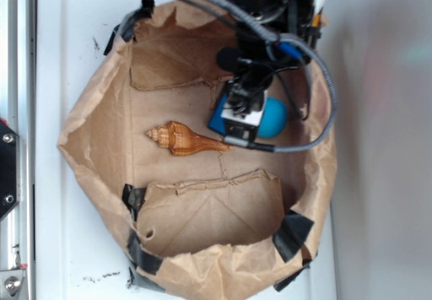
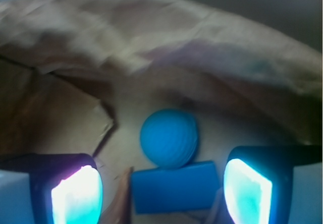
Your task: Grab the blue ball.
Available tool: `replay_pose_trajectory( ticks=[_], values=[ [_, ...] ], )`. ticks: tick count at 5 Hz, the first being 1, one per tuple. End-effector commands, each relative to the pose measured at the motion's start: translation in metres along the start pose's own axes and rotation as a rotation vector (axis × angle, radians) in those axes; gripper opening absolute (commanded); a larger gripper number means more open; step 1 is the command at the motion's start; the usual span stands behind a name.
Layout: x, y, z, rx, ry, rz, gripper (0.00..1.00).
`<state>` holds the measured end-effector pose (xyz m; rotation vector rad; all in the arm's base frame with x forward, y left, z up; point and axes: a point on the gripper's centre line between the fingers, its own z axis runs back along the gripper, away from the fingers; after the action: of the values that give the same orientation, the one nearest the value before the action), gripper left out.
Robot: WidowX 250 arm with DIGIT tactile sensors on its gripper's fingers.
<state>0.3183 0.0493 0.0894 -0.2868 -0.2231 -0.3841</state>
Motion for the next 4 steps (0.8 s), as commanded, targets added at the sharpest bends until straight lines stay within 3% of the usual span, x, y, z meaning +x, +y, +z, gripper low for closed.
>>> replay_pose_trajectory(
  ticks=[1,3,4],
  values=[
    [0.023,-0.004,-0.020,0.060,-0.006,-0.022,1.00],
    [0.020,-0.016,-0.058,0.042,0.032,-0.014,1.00],
    [0.020,-0.011,-0.069,0.039,0.046,0.021,0.00]
  ],
)
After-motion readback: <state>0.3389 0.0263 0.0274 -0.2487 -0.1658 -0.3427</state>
